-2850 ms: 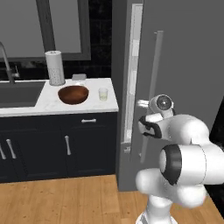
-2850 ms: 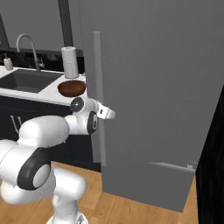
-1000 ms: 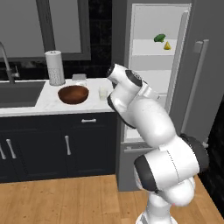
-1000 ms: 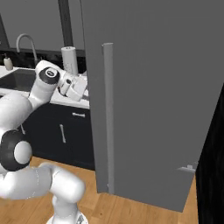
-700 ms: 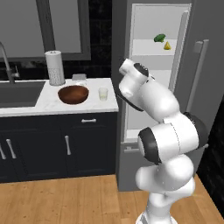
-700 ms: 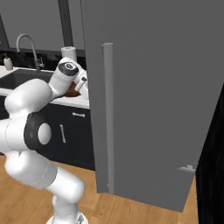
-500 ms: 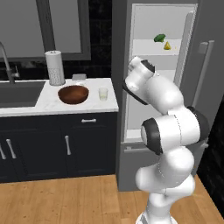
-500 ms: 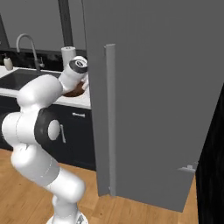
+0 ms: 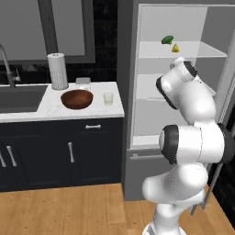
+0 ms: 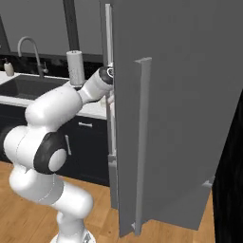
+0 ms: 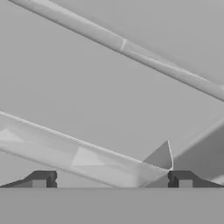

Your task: Grab a lemon wedge from the fridge and one ice cube from the ice bowl, and put them in the glass of lemonade.

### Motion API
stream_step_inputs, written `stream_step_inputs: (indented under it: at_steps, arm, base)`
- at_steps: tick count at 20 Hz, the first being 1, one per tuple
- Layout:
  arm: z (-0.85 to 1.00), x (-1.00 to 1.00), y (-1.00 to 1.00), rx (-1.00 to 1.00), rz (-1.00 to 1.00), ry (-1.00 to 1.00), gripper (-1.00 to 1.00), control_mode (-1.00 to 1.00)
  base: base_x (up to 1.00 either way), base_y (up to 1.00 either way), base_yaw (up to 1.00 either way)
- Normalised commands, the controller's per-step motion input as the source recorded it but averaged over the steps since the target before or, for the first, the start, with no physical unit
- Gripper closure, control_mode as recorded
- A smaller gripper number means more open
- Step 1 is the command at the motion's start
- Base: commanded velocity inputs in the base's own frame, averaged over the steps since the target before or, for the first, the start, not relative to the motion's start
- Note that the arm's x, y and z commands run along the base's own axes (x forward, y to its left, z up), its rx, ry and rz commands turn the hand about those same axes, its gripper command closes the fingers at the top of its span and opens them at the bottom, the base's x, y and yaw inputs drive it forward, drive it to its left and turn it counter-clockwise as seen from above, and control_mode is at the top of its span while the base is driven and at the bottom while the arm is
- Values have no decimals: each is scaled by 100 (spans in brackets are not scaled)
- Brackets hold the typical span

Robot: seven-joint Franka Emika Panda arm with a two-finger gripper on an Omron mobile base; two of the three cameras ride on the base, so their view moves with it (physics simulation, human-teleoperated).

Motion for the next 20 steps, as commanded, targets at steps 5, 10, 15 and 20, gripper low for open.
stream_step_inputs:
  at_steps: [5, 10, 15, 20]
  arm:
    - [-16, -94, -100, 19, -1, -12, -100, -100]
    - [1, -50, -94, 25, 4, -18, -100, -100]
    - [3, -32, 76, 7, 39, -13, -100, -100]
    - [0, 0, 100, 12, 49, 0, -100, -100]
  base:
    - [0, 0, 0]
    - [0, 0, 0]
    - [0, 0, 0]
    - [0, 0, 0]
